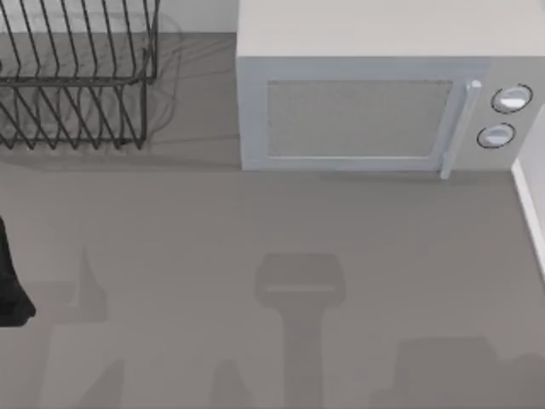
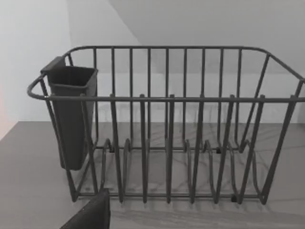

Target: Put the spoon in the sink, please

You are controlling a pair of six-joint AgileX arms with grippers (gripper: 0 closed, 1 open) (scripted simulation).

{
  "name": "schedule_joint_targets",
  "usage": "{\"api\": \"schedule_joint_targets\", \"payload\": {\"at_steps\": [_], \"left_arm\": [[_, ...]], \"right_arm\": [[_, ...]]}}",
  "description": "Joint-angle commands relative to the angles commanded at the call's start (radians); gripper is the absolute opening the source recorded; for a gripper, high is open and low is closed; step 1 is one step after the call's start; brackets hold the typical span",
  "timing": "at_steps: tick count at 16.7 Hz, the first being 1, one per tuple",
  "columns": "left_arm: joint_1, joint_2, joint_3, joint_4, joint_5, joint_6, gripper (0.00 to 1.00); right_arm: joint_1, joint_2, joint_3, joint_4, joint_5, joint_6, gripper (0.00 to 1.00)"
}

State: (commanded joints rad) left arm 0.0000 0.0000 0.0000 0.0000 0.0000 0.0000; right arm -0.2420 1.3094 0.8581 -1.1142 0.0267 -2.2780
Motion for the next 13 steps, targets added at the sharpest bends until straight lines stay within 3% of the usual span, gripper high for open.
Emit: {"api": "schedule_joint_targets", "payload": {"at_steps": [8,13], "left_arm": [[0.0,0.0,0.0,0.0,0.0,0.0,1.0],[0.0,0.0,0.0,0.0,0.0,0.0,1.0]], "right_arm": [[0.002,-0.01,0.037,-0.038,0.001,0.005,0.0],[0.013,0.177,0.246,-0.12,0.004,-0.016,0.0]]}}
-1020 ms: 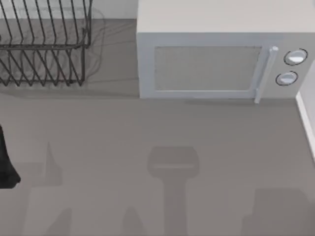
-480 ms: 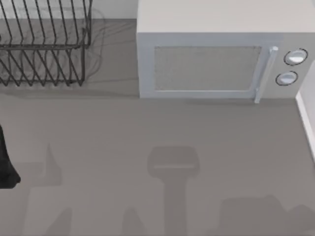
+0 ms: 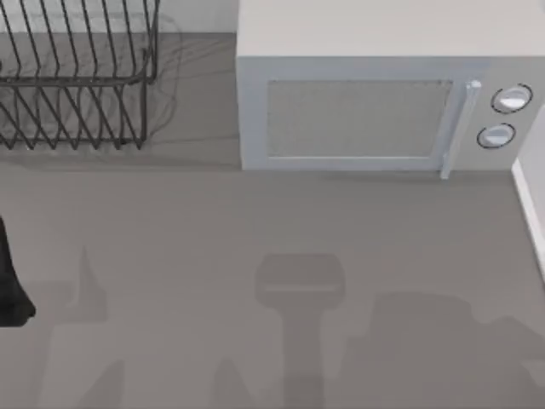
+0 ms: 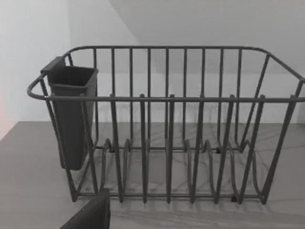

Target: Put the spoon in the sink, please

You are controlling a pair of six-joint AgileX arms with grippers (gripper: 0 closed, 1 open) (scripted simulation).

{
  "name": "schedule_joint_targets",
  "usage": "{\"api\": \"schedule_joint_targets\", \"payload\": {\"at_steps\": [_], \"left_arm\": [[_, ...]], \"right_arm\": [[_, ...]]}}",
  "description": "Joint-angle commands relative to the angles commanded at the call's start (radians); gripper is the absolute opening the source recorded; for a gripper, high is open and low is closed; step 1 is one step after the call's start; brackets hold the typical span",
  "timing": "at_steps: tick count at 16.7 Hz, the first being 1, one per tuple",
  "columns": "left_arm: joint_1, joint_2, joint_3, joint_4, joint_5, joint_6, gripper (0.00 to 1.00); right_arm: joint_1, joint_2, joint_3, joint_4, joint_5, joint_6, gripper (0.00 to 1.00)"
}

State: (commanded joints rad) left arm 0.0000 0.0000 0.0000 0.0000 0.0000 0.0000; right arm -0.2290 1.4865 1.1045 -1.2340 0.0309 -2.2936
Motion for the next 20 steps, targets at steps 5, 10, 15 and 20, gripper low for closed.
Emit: {"api": "schedule_joint_targets", "payload": {"at_steps": [5,10,15,20], "left_arm": [[0.0,0.0,0.0,0.0,0.0,0.0,1.0],[0.0,0.0,0.0,0.0,0.0,0.0,1.0],[0.0,0.0,0.0,0.0,0.0,0.0,1.0],[0.0,0.0,0.0,0.0,0.0,0.0,1.0]], "right_arm": [[0.021,0.351,0.461,-0.147,0.003,-0.006,0.0],[0.042,0.744,1.046,-0.303,0.007,0.025,0.0],[0.063,1.07,1.531,-0.419,0.011,0.079,0.0],[0.079,1.242,1.772,-0.469,0.014,0.127,0.0]]}}
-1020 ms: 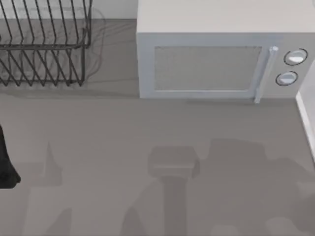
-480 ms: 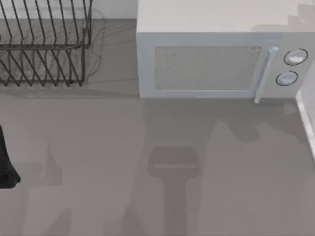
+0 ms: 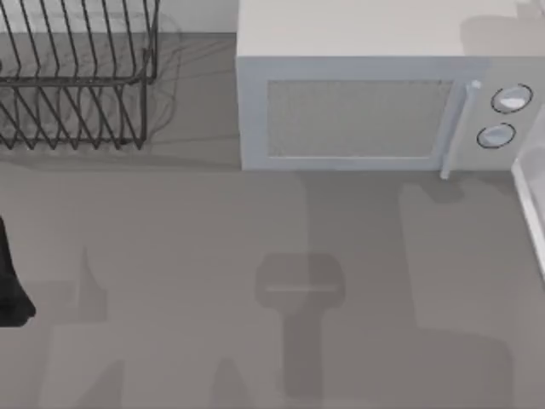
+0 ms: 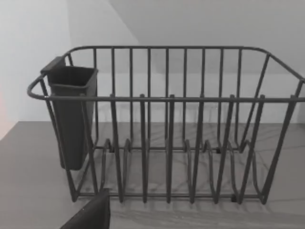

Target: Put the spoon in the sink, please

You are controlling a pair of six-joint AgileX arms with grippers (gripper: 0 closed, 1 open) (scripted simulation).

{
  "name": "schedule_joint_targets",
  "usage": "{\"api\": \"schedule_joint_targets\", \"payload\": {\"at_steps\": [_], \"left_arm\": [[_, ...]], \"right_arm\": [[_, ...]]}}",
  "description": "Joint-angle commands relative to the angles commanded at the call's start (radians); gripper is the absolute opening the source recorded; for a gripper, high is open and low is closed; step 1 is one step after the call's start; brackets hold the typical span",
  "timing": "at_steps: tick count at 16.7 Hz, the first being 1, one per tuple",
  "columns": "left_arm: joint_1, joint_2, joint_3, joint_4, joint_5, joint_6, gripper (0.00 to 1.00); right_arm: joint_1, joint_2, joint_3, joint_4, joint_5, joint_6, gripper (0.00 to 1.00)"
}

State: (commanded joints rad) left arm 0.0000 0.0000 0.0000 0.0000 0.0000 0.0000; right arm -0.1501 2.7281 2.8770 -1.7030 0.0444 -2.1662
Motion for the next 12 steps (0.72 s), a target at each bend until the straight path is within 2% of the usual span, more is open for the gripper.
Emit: {"api": "schedule_joint_targets", "payload": {"at_steps": [8,12], "left_arm": [[0.0,0.0,0.0,0.0,0.0,0.0,1.0],[0.0,0.0,0.0,0.0,0.0,0.0,1.0]], "right_arm": [[-0.003,0.032,0.036,-0.012,0.001,0.003,0.0],[0.004,0.149,0.19,-0.077,0.002,-0.009,0.0]]}}
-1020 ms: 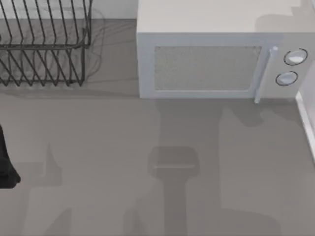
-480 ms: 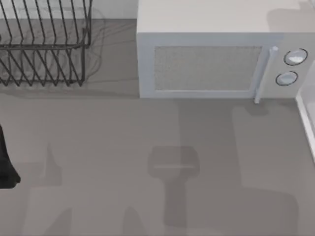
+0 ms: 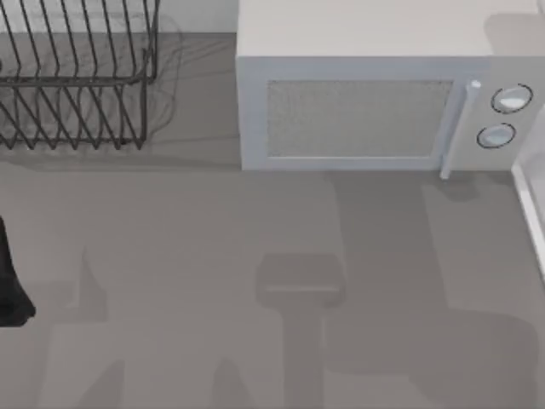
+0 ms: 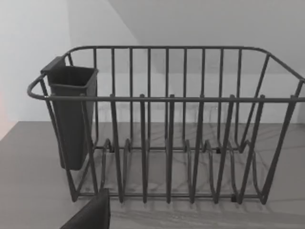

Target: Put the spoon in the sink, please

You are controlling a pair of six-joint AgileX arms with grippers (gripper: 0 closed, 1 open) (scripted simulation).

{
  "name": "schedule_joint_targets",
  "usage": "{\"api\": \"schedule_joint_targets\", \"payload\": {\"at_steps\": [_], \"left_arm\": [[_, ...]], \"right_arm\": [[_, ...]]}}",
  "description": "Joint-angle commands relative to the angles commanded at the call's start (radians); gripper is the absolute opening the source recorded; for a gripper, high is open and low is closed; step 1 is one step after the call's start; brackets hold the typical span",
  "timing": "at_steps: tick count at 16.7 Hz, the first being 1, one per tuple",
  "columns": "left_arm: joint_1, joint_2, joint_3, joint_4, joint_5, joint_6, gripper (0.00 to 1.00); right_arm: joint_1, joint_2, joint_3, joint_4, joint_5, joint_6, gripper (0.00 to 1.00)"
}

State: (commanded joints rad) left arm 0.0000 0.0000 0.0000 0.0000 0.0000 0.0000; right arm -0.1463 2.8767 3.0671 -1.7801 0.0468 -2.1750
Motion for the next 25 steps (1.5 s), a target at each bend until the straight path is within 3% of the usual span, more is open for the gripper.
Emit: {"api": "schedule_joint_targets", "payload": {"at_steps": [5,11,24,25], "left_arm": [[0.0,0.0,0.0,0.0,0.0,0.0,1.0],[0.0,0.0,0.0,0.0,0.0,0.0,1.0],[0.0,0.0,0.0,0.0,0.0,0.0,1.0],[0.0,0.0,0.0,0.0,0.0,0.0,1.0]], "right_arm": [[-0.004,0.157,0.267,-0.081,0.002,0.011,0.0],[-0.002,0.191,0.323,-0.096,0.003,0.016,0.0],[-0.002,0.191,0.323,-0.096,0.003,0.016,0.98],[-0.002,0.191,0.323,-0.096,0.003,0.016,1.0]]}}
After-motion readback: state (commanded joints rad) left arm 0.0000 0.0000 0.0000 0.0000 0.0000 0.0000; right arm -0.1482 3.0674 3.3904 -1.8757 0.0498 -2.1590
